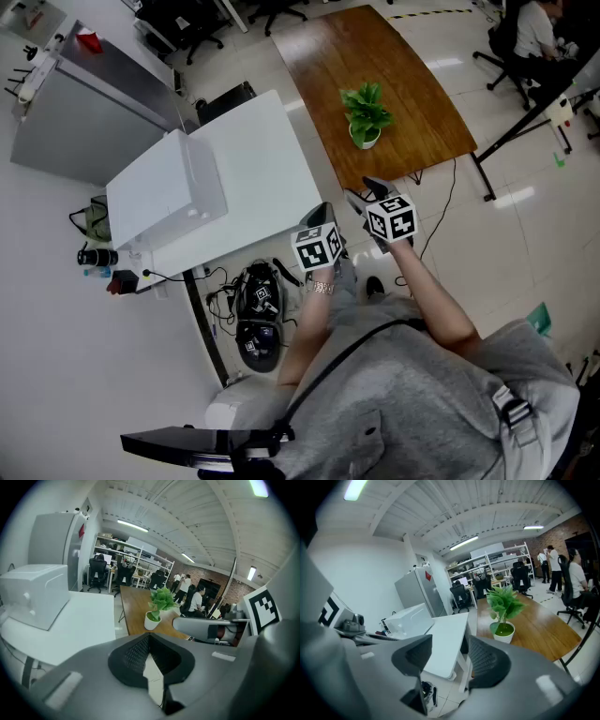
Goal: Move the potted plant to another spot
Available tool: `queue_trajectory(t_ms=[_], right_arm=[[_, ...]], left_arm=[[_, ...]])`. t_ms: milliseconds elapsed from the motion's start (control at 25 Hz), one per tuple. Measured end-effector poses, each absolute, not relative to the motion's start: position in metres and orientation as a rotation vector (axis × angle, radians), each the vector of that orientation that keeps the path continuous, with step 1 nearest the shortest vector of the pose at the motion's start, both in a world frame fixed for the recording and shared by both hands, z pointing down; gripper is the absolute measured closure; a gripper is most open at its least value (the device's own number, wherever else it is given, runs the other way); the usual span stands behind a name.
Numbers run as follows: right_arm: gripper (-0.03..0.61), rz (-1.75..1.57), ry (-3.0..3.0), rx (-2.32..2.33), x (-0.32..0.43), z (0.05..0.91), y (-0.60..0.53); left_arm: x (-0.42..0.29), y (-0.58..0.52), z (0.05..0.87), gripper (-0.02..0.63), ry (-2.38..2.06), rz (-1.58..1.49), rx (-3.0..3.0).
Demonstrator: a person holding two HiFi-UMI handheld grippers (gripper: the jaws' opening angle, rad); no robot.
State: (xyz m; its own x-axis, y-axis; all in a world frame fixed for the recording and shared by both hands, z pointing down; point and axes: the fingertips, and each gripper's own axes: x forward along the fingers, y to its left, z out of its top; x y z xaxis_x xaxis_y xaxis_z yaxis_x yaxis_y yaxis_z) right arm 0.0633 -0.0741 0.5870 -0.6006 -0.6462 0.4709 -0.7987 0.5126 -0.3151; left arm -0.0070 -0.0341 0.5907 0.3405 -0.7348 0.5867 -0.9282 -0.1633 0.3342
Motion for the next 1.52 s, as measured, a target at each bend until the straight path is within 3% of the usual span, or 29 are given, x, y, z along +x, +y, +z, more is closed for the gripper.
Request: queue_trajectory(t_ms=[320, 720, 1120, 1520], right_arm=[[0.000, 0.622, -2.290, 1.355, 0.066, 0.636, -0.175], [-0.005, 0.521, -2.125, 1.445, 0.123, 0.750, -0.237], [-0.007, 0.355, -2.182, 1.363, 0.109, 0.783, -0.319], [0.003, 0.371, -2.236, 1.315, 0.107, 0.803, -0.330]], left_arm=[[-0.069, -0.153, 0.564, 0.601, -1.481, 0.259, 1.983], [-0.105, -0.190, 0.602, 0.601, -1.472, 0.320, 1.864], [-0.125, -0.198, 0.622, 0.601, -1.523, 0.400, 1.768], [-0.135, -0.198, 0.633, 0.601, -1.551, 0.402, 1.725]])
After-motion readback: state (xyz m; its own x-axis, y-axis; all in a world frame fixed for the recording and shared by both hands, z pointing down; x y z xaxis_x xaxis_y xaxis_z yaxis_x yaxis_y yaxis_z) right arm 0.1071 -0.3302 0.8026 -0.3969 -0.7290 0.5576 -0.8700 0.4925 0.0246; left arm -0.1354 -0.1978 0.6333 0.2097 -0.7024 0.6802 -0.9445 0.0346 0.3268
